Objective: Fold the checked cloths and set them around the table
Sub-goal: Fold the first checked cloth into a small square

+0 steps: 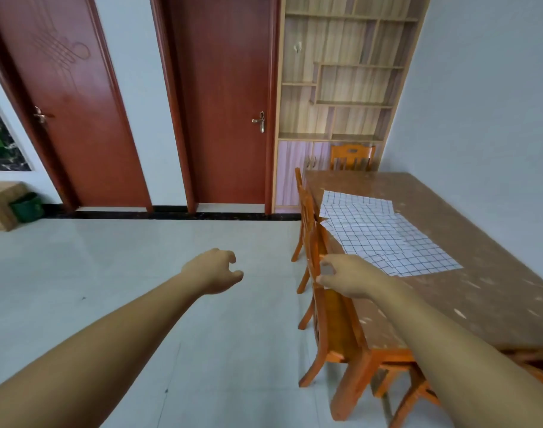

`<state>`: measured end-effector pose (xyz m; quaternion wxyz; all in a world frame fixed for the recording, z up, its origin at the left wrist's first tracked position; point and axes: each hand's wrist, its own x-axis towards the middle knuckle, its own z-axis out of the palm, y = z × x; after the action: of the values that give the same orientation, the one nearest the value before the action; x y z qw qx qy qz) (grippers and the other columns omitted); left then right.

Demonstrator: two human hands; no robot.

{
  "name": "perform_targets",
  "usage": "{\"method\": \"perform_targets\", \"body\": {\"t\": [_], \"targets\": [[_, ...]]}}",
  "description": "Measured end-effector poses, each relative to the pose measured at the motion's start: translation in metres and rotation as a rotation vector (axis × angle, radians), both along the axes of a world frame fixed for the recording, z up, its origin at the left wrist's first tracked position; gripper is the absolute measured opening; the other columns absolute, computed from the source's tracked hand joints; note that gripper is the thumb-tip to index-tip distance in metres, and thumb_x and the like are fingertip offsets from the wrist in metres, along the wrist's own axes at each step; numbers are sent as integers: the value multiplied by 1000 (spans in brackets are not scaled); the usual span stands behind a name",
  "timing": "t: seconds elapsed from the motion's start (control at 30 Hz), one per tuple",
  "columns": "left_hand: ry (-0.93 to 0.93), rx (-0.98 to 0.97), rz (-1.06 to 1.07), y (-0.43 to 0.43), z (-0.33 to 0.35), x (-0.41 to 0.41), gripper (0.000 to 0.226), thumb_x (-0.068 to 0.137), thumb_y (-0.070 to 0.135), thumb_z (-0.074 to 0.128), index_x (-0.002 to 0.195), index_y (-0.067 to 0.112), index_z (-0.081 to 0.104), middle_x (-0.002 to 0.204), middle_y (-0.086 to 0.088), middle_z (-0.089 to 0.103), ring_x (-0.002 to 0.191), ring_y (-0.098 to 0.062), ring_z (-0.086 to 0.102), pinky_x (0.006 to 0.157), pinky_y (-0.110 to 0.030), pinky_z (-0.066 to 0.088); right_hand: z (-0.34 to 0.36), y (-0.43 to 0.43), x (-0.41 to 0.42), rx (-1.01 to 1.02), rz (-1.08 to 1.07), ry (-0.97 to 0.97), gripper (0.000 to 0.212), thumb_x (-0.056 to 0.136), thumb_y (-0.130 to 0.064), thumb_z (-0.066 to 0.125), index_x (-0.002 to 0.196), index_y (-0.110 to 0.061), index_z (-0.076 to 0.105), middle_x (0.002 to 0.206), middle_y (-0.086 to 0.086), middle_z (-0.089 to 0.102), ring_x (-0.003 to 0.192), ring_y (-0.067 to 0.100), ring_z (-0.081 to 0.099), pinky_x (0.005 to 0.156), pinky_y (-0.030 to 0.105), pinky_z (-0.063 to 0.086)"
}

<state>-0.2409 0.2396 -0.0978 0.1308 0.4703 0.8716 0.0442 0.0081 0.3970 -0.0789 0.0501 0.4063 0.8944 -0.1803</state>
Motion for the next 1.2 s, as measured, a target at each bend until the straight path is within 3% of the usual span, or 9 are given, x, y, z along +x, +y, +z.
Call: {"method": "perform_targets", "body": {"t": [0.1,0.23,0.43,0.57,0.7,0.87,1.03,1.2], "targets": [[-2,-21,24,24,-8,-24,55,94,53,55,141,25,54,143,-2,56,122,-23,58,102,-42,51,-4,30,-23,-14,12,1,42,98,-47,59,134,-26,57,133,-1,65,111,17,64,93,34,55],[-6,-33,30,61,-19,-59,56,94,54,54,141,24,53,143,-4,55,123,-24,58,103,-43,51,-10,65,-54,-31,21,10,47,101,-42,58,144,-23,51,138,0,63,108,15,65,81,26,51],[-20,-16,-8,127,-34,-124,57,93,55,54,142,25,52,144,-3,55,122,-23,59,102,-43,52,-19,122,-121,-24,22,-10,47,99,-44,59,142,-25,54,137,0,61,116,19,62,92,31,53],[-3,-25,-43,169,-39,-182,57,94,55,52,144,27,50,146,-4,52,126,-26,56,102,-45,50,-21,162,-186,-10,9,-21,44,98,-45,60,137,-25,57,129,-1,63,109,18,61,89,32,54],[-2,-29,-62,205,-34,-243,57,96,53,51,146,26,48,147,-4,50,127,-25,55,101,-43,50,-17,197,-247,-34,-18,-11,48,101,-41,59,144,-22,52,138,2,60,118,22,61,91,30,50],[-5,-30,-62,236,-30,-304,56,96,52,50,146,26,48,146,-3,50,127,-25,55,98,-40,50,-26,238,-308,-32,-26,-24,40,100,-41,60,135,-24,57,125,0,65,104,19,61,70,22,45],[-12,-39,-39,256,-35,-355,55,96,52,50,145,26,49,147,-3,51,125,-24,56,100,-43,51,-32,272,-362,-70,-1,-35,43,100,-41,58,139,-25,55,132,2,64,99,13,64,87,31,54],[-7,-69,-1,286,-45,-397,56,95,53,51,144,26,49,146,-3,52,124,-25,57,101,-45,52,-43,306,-409,-97,35,-55,51,99,-45,59,145,-25,51,143,3,59,122,22,60,103,39,53]]}}
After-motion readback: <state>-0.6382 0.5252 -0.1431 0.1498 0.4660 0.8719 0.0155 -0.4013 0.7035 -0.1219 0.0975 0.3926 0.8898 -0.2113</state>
